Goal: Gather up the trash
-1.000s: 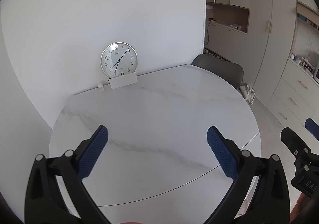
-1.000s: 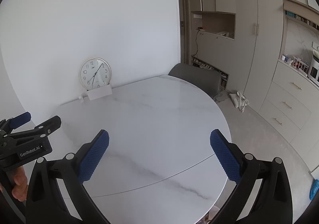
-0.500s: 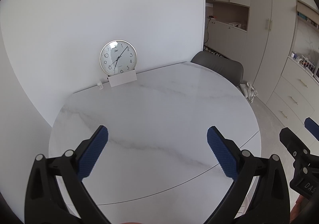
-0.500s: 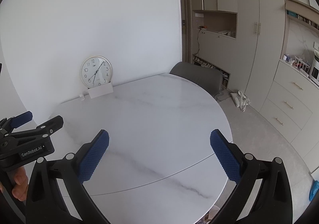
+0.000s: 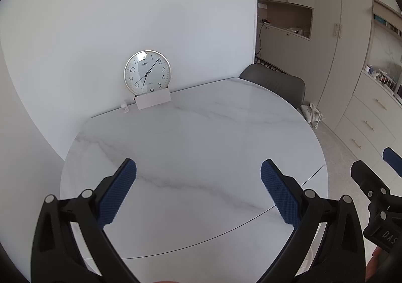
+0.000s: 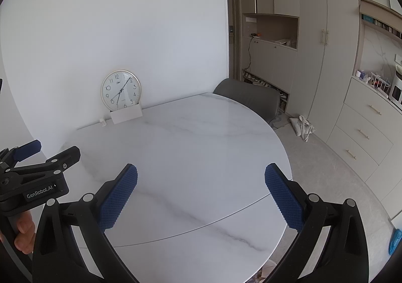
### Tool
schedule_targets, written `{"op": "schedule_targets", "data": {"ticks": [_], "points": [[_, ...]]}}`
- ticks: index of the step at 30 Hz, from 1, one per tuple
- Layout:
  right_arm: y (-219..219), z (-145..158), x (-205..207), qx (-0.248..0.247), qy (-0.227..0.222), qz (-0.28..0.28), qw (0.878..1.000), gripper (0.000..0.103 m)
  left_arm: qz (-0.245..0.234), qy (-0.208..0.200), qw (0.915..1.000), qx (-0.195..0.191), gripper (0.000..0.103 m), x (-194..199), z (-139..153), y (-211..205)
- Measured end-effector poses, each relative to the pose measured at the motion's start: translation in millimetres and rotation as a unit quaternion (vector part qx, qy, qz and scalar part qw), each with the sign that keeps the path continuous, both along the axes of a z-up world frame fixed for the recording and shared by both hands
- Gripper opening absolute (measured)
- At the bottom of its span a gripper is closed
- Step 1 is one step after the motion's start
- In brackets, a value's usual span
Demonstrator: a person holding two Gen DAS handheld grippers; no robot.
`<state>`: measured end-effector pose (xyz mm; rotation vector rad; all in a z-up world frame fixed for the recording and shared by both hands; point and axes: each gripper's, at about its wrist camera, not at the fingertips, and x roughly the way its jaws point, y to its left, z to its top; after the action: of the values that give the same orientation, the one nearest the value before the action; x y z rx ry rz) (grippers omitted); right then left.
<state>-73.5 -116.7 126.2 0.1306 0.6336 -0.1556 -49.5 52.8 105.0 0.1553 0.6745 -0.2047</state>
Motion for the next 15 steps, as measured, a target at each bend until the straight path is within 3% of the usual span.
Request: {"op": "schedule_targets", "data": {"ticks": [15], "points": [[-3.2,2.1,-2.7,0.000,0.001,-0.001,1.000,0.101,0.002,0.004,1.0000,0.000,0.095,-4.4,-1.3,-5.8]]}}
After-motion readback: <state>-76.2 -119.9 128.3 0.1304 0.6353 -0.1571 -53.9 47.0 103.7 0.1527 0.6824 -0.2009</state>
